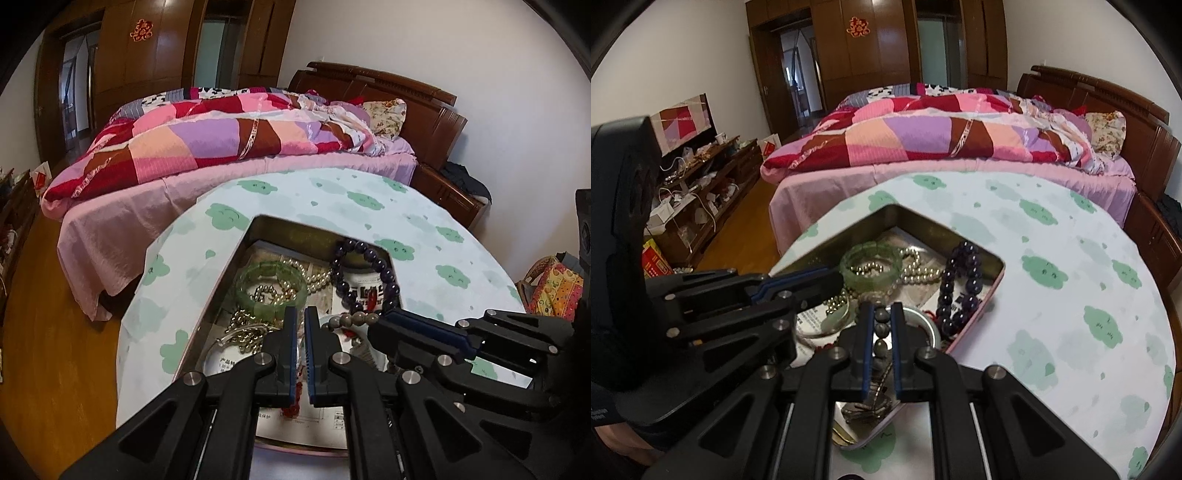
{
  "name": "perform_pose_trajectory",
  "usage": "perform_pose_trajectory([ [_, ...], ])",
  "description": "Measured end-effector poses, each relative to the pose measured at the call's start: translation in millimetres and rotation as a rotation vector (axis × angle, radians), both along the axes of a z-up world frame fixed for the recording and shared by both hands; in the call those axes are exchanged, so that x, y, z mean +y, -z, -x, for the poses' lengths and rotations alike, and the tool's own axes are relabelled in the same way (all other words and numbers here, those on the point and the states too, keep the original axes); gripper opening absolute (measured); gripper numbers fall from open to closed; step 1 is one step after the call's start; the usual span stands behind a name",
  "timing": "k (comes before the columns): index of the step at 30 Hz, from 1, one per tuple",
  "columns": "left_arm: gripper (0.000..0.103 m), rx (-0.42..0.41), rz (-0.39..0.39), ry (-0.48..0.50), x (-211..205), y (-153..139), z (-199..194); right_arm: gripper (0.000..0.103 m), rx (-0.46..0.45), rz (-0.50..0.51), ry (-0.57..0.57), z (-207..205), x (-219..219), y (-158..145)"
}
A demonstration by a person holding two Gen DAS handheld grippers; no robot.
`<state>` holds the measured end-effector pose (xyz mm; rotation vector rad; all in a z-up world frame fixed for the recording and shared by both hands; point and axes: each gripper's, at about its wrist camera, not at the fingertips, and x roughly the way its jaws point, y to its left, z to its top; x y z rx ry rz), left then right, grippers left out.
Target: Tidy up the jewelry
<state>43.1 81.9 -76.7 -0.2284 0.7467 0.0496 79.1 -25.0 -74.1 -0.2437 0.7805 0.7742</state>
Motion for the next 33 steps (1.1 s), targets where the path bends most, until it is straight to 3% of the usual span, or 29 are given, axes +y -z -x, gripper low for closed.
perform_pose_trajectory([
  [13,0.004,0.007,0.029,0.011,0,3,-2,0.013,0.019,0.017,-0.001,-2,1,6],
  [17,0.006,-0.007,0.024,0.008,0,-3,0,0.024,0.012,0.011,0.018,-5,-2,5],
  [20,0.035,-0.017,0.024,-0.027,6,-7,4,0.037,0.009,-0.005,0.053,-8,-10,-1],
  [22,0.067,-0.036,0.022,-0.073,13,-12,9,0.048,0.009,-0.024,0.075,-9,-18,-6],
  [25,0.075,-0.092,0.045,-0.097,20,-24,19,0.064,-0.027,-0.044,0.112,-7,-28,-19],
  [33,0.075,-0.151,-0.022,-0.135,20,-48,30,0.069,-0.130,-0.067,0.130,9,-35,-41],
])
